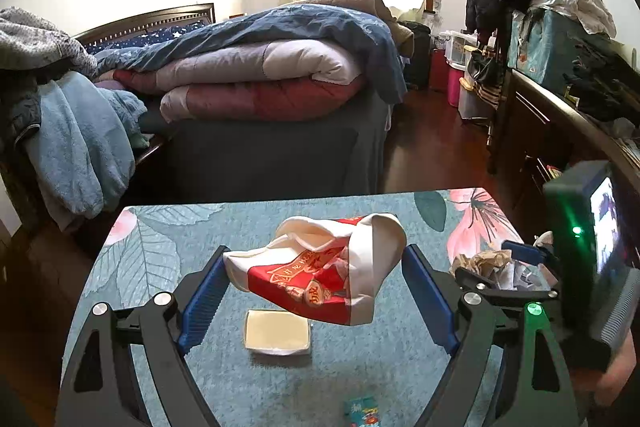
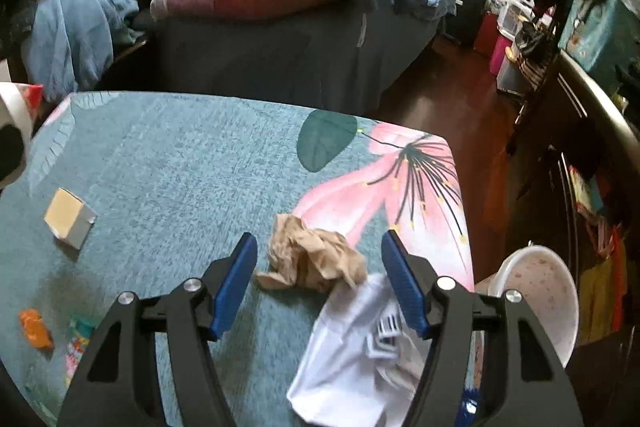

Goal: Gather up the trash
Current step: 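Grasp the crumpled brown paper with the right tool, then carry the wrapper and brown paper over the wastebasket and open both tools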

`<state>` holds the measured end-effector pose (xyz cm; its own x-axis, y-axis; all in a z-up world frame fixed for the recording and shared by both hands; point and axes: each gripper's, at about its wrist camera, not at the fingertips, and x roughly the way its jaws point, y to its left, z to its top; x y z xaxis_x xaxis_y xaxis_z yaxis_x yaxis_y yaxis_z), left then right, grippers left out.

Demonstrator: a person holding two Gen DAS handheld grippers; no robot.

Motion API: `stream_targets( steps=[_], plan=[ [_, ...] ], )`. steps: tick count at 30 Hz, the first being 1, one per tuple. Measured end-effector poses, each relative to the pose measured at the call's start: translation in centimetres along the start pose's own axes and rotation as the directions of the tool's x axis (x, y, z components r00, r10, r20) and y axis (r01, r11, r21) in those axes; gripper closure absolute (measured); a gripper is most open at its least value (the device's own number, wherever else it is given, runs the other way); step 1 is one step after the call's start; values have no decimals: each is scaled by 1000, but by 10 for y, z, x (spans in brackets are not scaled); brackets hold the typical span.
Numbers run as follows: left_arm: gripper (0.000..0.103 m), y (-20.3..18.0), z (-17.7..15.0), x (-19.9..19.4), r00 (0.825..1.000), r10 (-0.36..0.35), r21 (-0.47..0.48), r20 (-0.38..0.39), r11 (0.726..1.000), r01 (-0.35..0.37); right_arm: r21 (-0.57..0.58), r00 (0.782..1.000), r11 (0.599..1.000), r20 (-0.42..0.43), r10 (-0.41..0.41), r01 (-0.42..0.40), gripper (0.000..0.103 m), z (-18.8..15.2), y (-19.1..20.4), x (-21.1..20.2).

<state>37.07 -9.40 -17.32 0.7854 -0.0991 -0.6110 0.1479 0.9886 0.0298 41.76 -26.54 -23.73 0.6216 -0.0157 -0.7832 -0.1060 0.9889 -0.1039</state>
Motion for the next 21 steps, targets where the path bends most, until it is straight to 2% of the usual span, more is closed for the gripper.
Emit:
stream_targets(
  steps=[1,5,6,12,17,21],
  plan=[
    [17,1,-1,0,1000,-3,0,-3,1000,3,-12,1000,1000,-2,-8,8,46,1,3,2],
    [18,4,-6,2,1000,-8,-11,-20,1000,8,-65,999,997,10,-44,45,80,2,13,3],
    [18,4,-6,2,1000,-11,-15,-22,1000,11,-67,999,997,13,-36,36,82,1,13,1],
    [18,5,-8,-4,999,-24,-30,-23,999,23,-29,995,998,82,56,-53,84,2,6,-31],
    [18,2,-5,-19,999,-43,-39,0,998,43,60,973,979,144,182,-192,84,-5,-17,-72],
    [18,-9,-4,-35,997,-71,-32,23,997,71,120,953,958,192,235,-260,84,-22,-39,-106]
  ],
)
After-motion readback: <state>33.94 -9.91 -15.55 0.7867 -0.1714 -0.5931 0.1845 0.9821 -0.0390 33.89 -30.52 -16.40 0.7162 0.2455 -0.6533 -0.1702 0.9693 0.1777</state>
